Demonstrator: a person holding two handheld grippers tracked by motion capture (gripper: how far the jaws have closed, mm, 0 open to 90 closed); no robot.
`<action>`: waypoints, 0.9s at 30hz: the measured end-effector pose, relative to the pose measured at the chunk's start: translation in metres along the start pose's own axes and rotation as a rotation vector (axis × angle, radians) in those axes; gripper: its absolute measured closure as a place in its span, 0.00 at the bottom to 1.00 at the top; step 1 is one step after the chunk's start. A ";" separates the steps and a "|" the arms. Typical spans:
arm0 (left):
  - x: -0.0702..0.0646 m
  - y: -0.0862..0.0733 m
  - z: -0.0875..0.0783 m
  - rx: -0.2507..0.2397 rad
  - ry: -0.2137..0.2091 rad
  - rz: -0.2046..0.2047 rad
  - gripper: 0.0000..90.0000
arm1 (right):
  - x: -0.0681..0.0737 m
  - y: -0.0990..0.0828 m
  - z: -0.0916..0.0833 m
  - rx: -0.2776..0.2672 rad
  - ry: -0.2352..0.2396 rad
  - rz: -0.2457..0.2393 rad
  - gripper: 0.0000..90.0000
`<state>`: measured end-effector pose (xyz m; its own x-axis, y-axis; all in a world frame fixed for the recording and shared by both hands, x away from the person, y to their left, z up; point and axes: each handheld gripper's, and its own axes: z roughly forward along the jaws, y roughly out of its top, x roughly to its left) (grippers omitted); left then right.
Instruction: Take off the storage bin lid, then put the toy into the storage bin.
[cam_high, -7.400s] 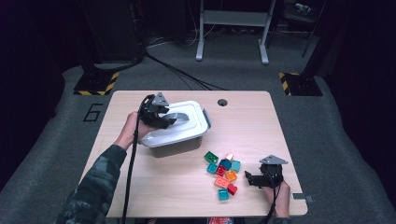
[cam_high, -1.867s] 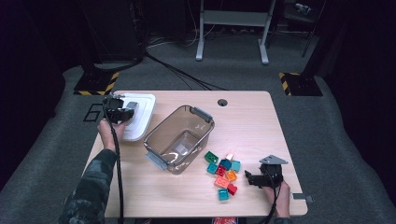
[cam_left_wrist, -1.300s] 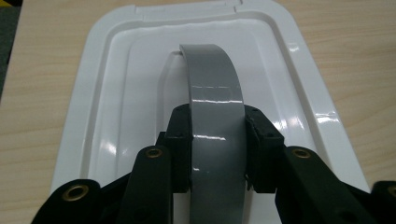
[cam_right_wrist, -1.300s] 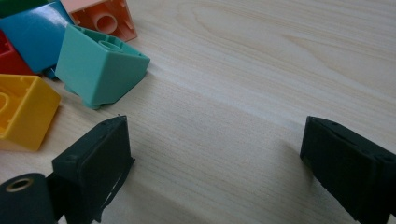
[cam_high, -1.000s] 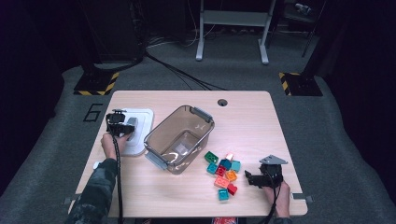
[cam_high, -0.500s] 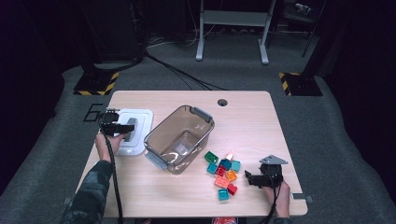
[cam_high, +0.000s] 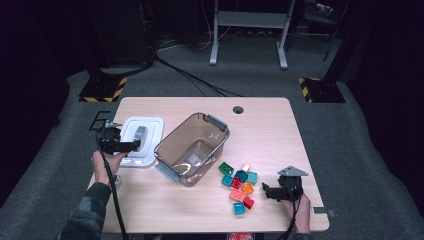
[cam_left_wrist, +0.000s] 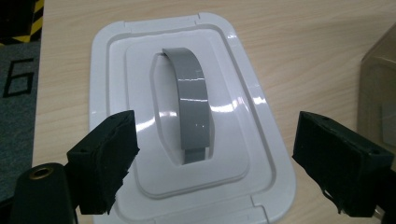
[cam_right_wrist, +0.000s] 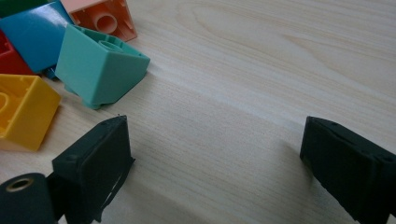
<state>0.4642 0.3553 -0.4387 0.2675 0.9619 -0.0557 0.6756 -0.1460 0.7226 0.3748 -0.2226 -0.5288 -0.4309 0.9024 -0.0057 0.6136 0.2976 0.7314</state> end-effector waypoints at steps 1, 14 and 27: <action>0.000 -0.002 -0.003 -0.011 0.002 0.009 0.14 | 0.000 0.000 0.000 0.000 0.000 0.000 0.09; 0.006 -0.040 -0.036 -0.033 0.026 0.035 0.11 | 0.000 0.000 0.000 0.000 0.002 0.002 0.09; 0.014 -0.090 -0.038 0.032 0.082 0.020 0.05 | 0.000 0.000 0.000 0.001 -0.001 0.002 0.09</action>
<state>0.3805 0.3904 -0.4784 0.2247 0.9743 0.0162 0.6926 -0.1714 0.7006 0.3749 -0.2225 -0.5287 -0.4292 0.9032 -0.0045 0.6153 0.2960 0.7306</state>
